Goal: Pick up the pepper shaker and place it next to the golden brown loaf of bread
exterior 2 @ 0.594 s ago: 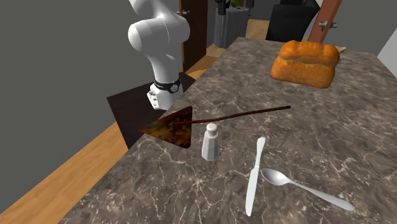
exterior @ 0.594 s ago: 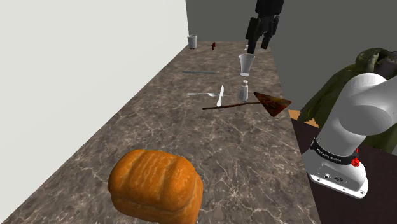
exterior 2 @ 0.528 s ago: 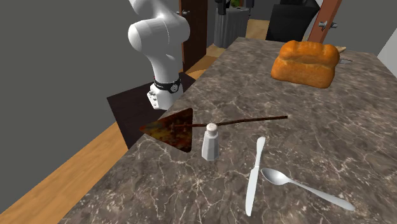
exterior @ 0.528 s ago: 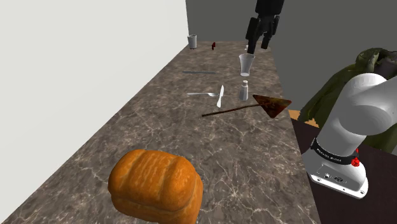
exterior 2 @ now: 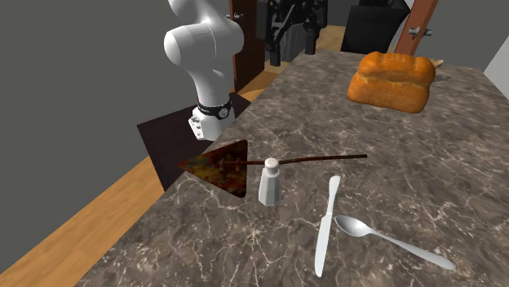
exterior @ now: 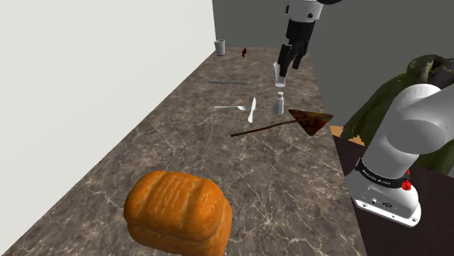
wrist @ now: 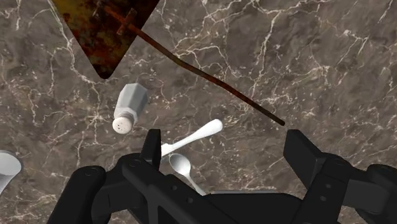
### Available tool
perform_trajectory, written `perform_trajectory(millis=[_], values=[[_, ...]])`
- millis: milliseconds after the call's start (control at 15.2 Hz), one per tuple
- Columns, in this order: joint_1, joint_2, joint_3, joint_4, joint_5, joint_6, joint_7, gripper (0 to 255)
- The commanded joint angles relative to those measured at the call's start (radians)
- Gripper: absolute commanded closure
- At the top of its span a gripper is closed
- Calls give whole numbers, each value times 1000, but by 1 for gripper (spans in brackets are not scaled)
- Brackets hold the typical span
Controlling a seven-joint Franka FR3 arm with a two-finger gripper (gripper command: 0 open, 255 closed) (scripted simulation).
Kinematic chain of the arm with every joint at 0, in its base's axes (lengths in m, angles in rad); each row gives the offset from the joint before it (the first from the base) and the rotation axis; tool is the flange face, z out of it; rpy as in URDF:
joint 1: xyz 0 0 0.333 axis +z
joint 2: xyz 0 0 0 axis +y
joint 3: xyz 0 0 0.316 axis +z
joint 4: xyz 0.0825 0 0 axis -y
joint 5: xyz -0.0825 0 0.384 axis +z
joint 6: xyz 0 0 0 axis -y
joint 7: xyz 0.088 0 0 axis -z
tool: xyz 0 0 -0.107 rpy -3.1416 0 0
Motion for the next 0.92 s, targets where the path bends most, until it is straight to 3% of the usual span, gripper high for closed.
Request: perform_trajectory(millis=[0, 792, 858], values=[[-10, 26, -17, -39, -24, 75, -35, 0], [-72, 346, -135, -98, -149, 513, -222, 0], [-73, 352, -137, -97, -151, 519, -224, 0]])
